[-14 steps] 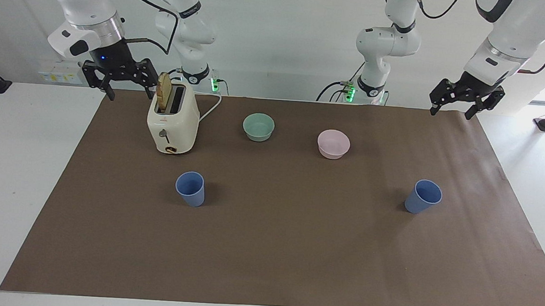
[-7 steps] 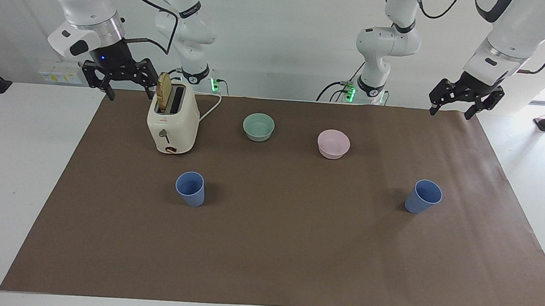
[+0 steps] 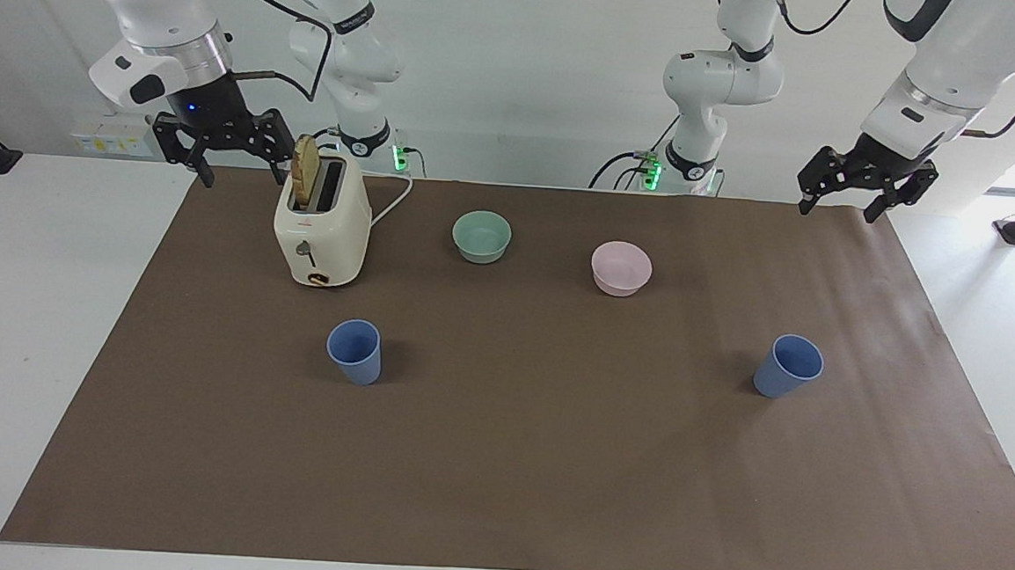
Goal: Stack blue cups with both arms
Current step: 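Reach the left gripper toward the blue cup nearest it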
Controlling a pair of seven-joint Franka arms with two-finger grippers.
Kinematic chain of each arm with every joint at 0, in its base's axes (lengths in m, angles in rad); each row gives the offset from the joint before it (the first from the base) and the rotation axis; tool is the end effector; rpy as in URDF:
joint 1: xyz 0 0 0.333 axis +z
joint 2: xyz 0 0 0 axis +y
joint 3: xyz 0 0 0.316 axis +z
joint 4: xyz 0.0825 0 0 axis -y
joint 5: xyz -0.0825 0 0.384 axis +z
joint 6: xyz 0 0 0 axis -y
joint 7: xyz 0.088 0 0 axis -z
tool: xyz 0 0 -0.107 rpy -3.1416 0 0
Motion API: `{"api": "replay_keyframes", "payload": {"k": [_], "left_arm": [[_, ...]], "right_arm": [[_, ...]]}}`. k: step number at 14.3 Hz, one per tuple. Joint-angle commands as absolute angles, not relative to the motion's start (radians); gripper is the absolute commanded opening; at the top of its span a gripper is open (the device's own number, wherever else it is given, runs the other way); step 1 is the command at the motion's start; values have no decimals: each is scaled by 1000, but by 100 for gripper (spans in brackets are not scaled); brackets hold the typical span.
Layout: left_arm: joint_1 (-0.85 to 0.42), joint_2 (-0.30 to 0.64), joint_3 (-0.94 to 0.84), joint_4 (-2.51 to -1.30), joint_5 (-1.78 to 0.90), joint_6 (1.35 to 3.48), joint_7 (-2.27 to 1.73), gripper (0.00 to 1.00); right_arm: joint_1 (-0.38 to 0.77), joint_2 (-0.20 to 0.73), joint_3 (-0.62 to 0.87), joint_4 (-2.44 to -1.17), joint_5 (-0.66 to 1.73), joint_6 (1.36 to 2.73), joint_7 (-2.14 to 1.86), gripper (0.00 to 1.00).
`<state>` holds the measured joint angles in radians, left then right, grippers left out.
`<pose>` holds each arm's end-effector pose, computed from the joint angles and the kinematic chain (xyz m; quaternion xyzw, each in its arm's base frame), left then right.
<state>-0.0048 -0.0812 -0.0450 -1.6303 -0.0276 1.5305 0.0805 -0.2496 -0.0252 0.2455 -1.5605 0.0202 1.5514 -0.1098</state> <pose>0.5239 -0.0302 0.6368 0.9977 -0.0654 -0.0092 0.0121 0.5453 0.0018 0.6411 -0.9985 -0.0531 -0.0081 0.0066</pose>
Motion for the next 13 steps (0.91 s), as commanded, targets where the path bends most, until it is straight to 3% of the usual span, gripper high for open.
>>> {"api": "replay_keyframes", "payload": {"k": [1,13], "left_arm": [[6,-100,-54,-1651,-34,1536,84,100],[11,-20,-54,-1612,-35,1609,91,100]], "right_arm": [[-255,-43,244,-1578,40,1559,-132,100],[-255,-43,244,-1578,40,1559,-132,100]]}}
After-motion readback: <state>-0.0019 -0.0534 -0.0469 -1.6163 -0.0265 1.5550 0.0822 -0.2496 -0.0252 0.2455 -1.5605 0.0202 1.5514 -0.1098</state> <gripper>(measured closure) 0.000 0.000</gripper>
